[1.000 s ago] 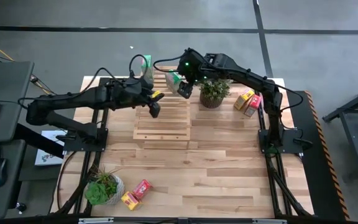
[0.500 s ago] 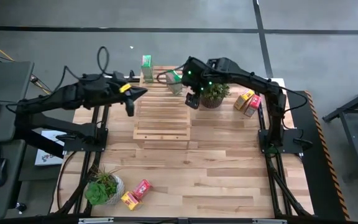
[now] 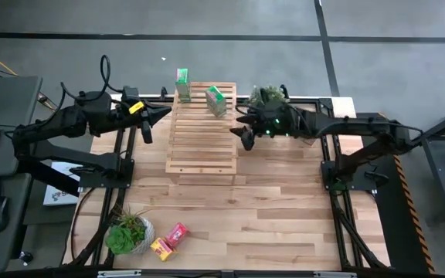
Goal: Stack cereal on shelf
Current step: Put the green cereal box on the shelf aligned with the other green cereal box
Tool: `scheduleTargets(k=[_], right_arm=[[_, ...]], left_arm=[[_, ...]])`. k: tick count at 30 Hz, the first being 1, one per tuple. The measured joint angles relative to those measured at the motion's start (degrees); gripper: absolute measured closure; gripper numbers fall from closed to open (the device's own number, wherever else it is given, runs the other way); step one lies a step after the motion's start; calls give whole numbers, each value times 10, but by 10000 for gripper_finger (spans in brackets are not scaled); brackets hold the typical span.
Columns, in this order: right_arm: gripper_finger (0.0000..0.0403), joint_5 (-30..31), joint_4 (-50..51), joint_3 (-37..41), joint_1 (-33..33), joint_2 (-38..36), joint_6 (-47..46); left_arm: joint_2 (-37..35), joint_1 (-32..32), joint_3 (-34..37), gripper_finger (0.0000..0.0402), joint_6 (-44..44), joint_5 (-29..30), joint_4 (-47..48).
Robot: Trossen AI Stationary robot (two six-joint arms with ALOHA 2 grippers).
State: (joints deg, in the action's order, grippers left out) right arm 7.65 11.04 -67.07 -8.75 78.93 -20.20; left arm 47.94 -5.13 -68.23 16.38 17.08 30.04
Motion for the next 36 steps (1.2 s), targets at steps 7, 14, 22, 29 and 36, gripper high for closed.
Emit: scheduleTargets(k=[7,14,22,29,36], right_arm=[[153,42,-56,19,38,2,46],[153,39,-58,19,42,2,61],[153,39,-58,19,34,2,37],[143,71,-50,19,34,2,35],[85,98,-48,19,34,2,25]], left_arm=[[0,0,0,402,5,-3,0],[0,0,0,401,5,-3,1],[0,0,0,401,4,-3,1],[0,0,0,401,5,-4,1],[0,0,0,401,5,-4,1]])
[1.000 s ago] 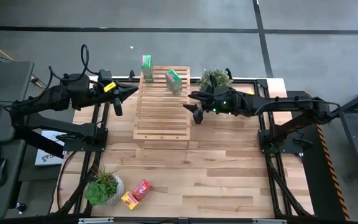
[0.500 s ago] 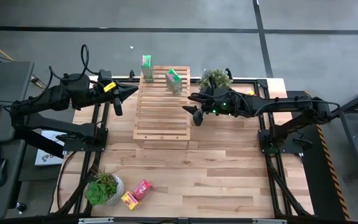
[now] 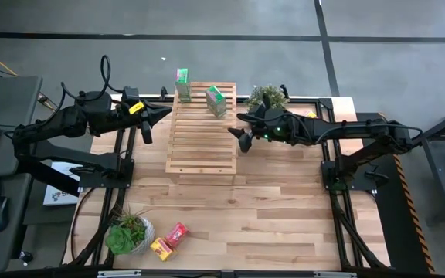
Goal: Stack cereal on shelf
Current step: Put the green cereal box on the shelf aligned with the other green cereal box
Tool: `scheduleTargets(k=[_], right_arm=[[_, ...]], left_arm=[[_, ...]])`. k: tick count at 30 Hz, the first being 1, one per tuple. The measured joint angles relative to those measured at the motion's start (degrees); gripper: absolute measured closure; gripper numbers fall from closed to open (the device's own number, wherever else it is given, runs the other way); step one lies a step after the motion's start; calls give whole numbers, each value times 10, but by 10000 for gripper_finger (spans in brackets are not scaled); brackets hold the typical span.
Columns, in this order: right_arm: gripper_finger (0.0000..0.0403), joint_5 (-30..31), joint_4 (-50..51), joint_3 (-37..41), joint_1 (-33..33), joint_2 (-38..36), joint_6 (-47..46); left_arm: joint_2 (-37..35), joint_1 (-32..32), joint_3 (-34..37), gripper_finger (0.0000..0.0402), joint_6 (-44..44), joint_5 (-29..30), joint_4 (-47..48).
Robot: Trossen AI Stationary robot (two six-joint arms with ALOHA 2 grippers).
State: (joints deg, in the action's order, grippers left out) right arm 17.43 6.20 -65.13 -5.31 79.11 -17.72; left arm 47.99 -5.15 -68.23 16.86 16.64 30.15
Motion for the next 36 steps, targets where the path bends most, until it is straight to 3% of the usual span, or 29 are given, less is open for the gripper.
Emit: scheduleTargets(k=[12,16,19,23,25,36], right_arm=[[80,-9,3,0,-1,14,-57],[80,-4,-16,-8,5,45,-31],[80,51,-4,-39,26,70,10],[80,201,63,-90,51,104,34],[80,247,81,-104,54,121,25],[80,236,0,-112,11,185,-28]], left_arm=[[0,0,0,402,1,0,0],[0,0,0,402,1,0,0],[0,0,0,401,2,0,0],[0,0,0,402,5,0,0],[0,0,0,402,5,0,0],[0,0,0,402,5,0,0]])
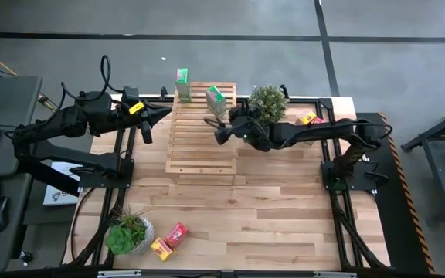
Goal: Stack cereal on shelf
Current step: Put the green cereal box on the shelf aligned with the other green cereal box
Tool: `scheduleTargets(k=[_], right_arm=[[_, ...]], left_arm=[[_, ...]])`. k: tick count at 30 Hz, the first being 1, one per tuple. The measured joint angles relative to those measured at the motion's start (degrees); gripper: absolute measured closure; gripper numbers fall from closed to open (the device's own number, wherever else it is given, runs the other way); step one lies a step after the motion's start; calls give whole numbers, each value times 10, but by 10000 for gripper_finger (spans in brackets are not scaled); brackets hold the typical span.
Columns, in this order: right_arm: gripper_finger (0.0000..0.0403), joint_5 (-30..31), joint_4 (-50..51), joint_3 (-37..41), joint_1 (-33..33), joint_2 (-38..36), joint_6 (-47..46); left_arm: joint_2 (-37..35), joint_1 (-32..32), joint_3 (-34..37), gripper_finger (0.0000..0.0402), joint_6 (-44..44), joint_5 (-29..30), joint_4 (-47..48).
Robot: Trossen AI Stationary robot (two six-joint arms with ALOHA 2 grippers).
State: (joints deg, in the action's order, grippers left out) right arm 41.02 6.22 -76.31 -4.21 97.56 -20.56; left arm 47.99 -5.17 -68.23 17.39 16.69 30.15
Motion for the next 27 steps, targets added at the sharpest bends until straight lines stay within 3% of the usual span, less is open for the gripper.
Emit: scheduleTargets(k=[9,14,27], right_arm=[[80,-23,-35,0,-36,8,1],[80,-74,-40,0,-52,8,0],[80,-90,-73,1,-75,20,0]], left_arm=[[0,0,0,401,0,0,0],[0,0,0,402,0,0,0],[0,0,0,401,0,0,0]])
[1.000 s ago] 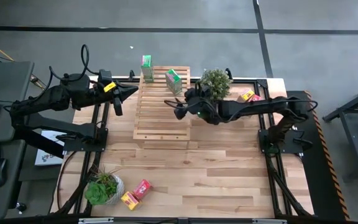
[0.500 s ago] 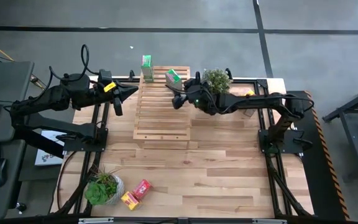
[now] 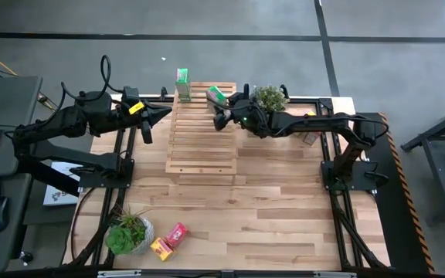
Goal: Stack cereal on shelf
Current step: Put the green cereal box on the shelf aligned with the other green cereal box
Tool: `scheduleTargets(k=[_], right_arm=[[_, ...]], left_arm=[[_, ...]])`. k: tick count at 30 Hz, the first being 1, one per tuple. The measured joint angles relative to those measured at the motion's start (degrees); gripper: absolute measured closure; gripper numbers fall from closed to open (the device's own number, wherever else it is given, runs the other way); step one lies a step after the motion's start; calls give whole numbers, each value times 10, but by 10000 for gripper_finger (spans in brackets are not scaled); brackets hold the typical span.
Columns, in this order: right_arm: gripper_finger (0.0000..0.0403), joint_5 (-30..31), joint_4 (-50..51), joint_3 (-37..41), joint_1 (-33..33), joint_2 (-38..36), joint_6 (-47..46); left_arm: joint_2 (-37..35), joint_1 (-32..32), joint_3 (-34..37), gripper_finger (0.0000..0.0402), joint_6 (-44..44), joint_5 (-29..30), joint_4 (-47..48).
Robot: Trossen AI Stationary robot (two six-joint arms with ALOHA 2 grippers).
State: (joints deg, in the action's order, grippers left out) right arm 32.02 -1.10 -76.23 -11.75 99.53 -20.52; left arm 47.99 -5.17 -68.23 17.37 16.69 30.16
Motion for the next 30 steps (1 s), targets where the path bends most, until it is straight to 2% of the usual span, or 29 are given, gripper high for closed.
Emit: scheduleTargets(k=[5,15,20,30], right_arm=[[80,-33,-27,0,-3,11,0],[80,-30,-55,0,-7,31,-26],[80,-31,-58,0,-9,31,13],[80,-32,-61,0,-14,31,13]], left_arm=[[0,0,0,402,0,0,0],[0,0,0,402,0,0,0],[0,0,0,402,0,0,0],[0,0,0,401,0,0,0]])
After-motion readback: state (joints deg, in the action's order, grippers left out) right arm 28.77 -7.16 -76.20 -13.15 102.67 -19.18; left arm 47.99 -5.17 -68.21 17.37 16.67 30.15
